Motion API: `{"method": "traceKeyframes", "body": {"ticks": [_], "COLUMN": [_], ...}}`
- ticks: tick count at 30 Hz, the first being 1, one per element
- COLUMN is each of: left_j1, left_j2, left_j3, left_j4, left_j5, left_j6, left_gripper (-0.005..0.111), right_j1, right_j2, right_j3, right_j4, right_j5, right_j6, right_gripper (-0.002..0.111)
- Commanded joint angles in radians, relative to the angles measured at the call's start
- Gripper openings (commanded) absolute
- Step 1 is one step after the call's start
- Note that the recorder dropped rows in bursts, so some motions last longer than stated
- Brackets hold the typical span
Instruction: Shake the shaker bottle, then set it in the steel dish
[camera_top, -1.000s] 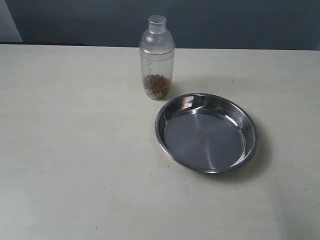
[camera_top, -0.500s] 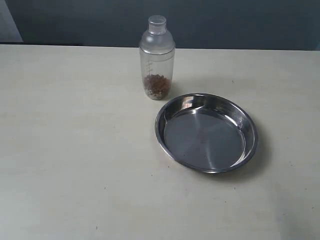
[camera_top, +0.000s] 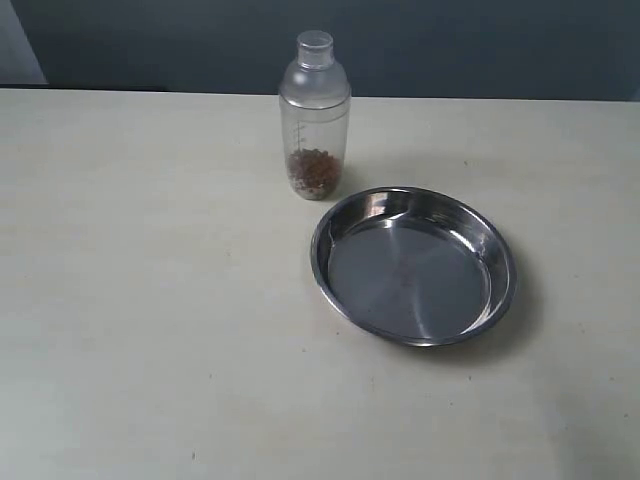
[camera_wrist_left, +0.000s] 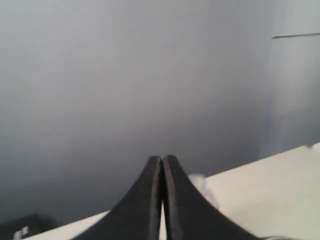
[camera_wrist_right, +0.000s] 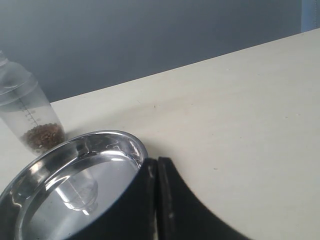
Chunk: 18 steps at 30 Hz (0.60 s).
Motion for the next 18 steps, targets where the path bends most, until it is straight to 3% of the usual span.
{"method": "traceKeyframes", "body": {"ticks": [1, 2, 3, 4, 6, 7, 13, 18], "left_j1": [-0.039, -0.071, -0.125, -0.192, -0.244, -0.260, -0.270, -0.270], "left_j2": [-0.083, -0.059, -0.032, 0.021, 0.108, 0.167, 0.556, 0.847], "left_j3": [0.477, 0.617, 0.700, 0.763, 0.794, 0.796, 0.762, 0.584], "left_j4": [-0.036, -0.031, 0.066, 0.364, 0.676, 0.750, 0.613, 0.857], "left_j5": [-0.454, -0.628, -0.741, -0.842, -0.925, -0.956, -1.296, -1.317], "left_j6": [0.104, 0.064, -0.118, -0.305, -0.491, -0.547, -0.653, -0.658], "left_gripper": [0.000, 0.000, 0.000, 0.000, 0.000, 0.000, 0.000, 0.000], "right_j1": [0.002, 0.002, 0.002, 0.002, 0.002, 0.002, 0.002, 0.002], "right_j2": [-0.004, -0.004, -0.004, -0.004, -0.004, -0.004, -0.004, -0.004], "right_j3": [0.001, 0.001, 0.001, 0.001, 0.001, 0.001, 0.001, 0.001], "right_j4": [-0.003, -0.003, -0.003, -0.003, -0.003, -0.003, -0.003, -0.003], "right_j5": [-0.010, -0.010, -0.010, -0.010, -0.010, -0.010, -0.010, -0.010], "right_j6": [-0.006, -0.006, -0.006, -0.006, -0.006, -0.006, -0.006, -0.006], "right_gripper": [-0.001, -0.001, -0.001, -0.001, -0.001, -0.001, -0.001, -0.001]}}
